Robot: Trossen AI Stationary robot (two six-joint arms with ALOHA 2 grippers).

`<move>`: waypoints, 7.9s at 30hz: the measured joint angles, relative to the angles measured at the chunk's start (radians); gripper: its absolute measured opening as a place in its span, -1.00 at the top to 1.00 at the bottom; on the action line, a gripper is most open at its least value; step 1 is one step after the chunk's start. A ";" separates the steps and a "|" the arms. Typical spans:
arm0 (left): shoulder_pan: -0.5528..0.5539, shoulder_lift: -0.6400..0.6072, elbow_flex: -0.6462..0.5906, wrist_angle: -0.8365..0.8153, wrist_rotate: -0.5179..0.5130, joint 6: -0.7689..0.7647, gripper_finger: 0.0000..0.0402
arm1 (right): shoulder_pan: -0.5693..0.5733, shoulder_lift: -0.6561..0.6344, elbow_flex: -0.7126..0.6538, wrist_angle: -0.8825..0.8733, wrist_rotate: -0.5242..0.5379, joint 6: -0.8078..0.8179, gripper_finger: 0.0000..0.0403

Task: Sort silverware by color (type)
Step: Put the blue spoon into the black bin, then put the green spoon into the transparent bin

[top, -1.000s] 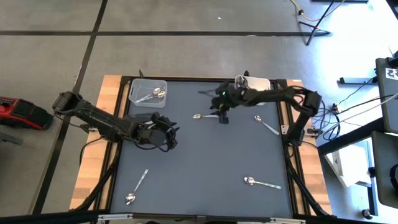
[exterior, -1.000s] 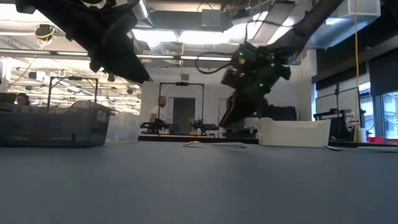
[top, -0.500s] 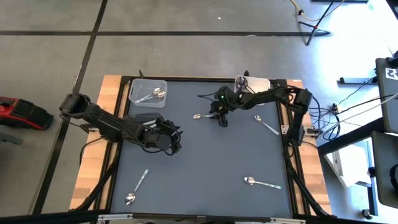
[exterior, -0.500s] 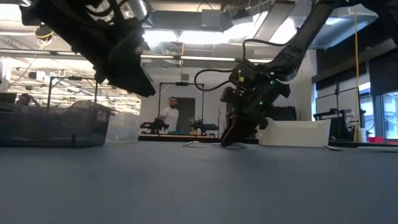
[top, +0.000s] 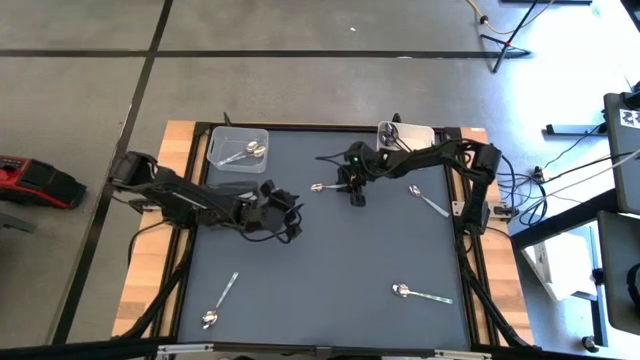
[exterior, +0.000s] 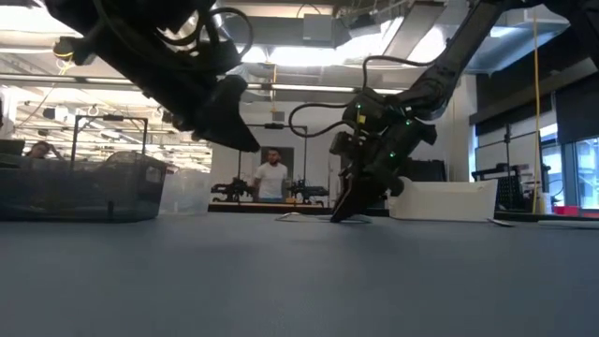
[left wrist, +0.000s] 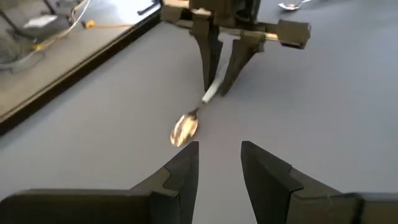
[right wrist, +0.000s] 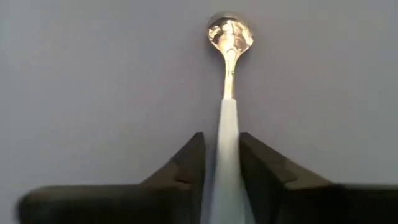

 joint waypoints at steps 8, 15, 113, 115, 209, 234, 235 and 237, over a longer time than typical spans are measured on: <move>0.013 0.018 0.000 0.059 0.014 0.129 0.43 | 0.002 -0.051 -0.001 -0.137 0.011 -0.029 0.84; -0.022 0.016 0.000 0.157 -0.007 0.272 0.43 | 0.002 -0.161 -0.052 -0.214 -0.099 -0.040 0.95; -0.244 -0.089 0.163 -0.009 -0.105 0.444 0.99 | 0.300 -0.764 -0.224 -0.150 0.015 0.092 0.27; -0.260 -0.114 0.226 -0.219 -0.147 0.329 0.99 | 0.300 -0.786 -0.245 -0.120 0.031 0.088 0.27; -0.701 0.272 0.478 -1.189 0.752 -1.592 0.44 | 0.301 -0.657 -0.261 -0.034 0.017 0.036 0.27; -0.693 0.279 0.385 -1.048 0.689 -1.487 0.94 | 0.301 -0.657 -0.261 -0.042 -0.044 0.042 0.27; -0.691 0.281 0.396 -1.063 0.676 -1.473 0.93 | 0.301 -0.657 -0.261 -0.043 -0.044 0.042 0.27; -0.679 0.286 0.429 -1.084 0.612 -1.433 0.88 | 0.301 -0.657 -0.261 -0.043 -0.044 0.042 0.27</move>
